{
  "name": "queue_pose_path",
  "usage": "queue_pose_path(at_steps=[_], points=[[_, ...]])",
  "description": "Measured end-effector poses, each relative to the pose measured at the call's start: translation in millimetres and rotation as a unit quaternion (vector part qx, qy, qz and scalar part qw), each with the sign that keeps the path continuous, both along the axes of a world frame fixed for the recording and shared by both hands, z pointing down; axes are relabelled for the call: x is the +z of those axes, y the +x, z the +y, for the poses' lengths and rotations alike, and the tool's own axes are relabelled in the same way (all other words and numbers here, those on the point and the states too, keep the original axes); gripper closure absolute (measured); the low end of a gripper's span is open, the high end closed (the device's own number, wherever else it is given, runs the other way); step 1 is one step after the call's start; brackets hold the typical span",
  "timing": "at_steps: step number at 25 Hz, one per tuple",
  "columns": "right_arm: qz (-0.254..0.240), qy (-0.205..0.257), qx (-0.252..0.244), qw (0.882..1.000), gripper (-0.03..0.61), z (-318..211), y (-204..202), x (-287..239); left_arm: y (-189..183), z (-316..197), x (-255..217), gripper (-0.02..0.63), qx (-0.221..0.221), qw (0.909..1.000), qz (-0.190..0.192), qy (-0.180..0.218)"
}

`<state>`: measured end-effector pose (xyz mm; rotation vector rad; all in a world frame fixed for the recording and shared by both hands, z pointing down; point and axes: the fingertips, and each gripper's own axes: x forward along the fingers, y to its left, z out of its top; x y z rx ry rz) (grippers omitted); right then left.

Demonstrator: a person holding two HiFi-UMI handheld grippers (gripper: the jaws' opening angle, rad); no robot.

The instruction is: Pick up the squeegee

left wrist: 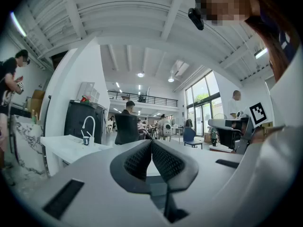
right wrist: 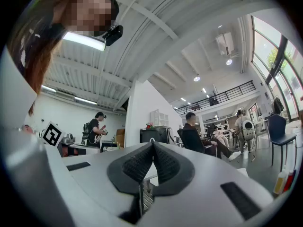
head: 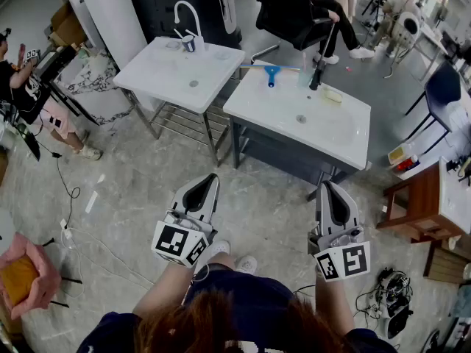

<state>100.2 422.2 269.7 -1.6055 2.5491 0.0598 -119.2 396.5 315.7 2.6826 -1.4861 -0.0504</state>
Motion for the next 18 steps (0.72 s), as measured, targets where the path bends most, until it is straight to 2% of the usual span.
queue_pose_path(at_steps=[8, 13, 18], points=[[-0.028, -0.009, 0.017, 0.999, 0.563, -2, 20, 3, -8, -10, -6, 0.592, -0.028, 0.9996, -0.002, 0.012], [-0.038, -0.014, 0.013, 0.999, 0.563, -11, 18, 5, -16, -17, 2, 0.592, -0.036, 0.9994, -0.003, 0.001], [-0.03, -0.013, 0.009, 0.999, 0.563, -35, 9, 5, -18, -45, 12, 0.592, -0.034, 0.9994, 0.003, -0.005]])
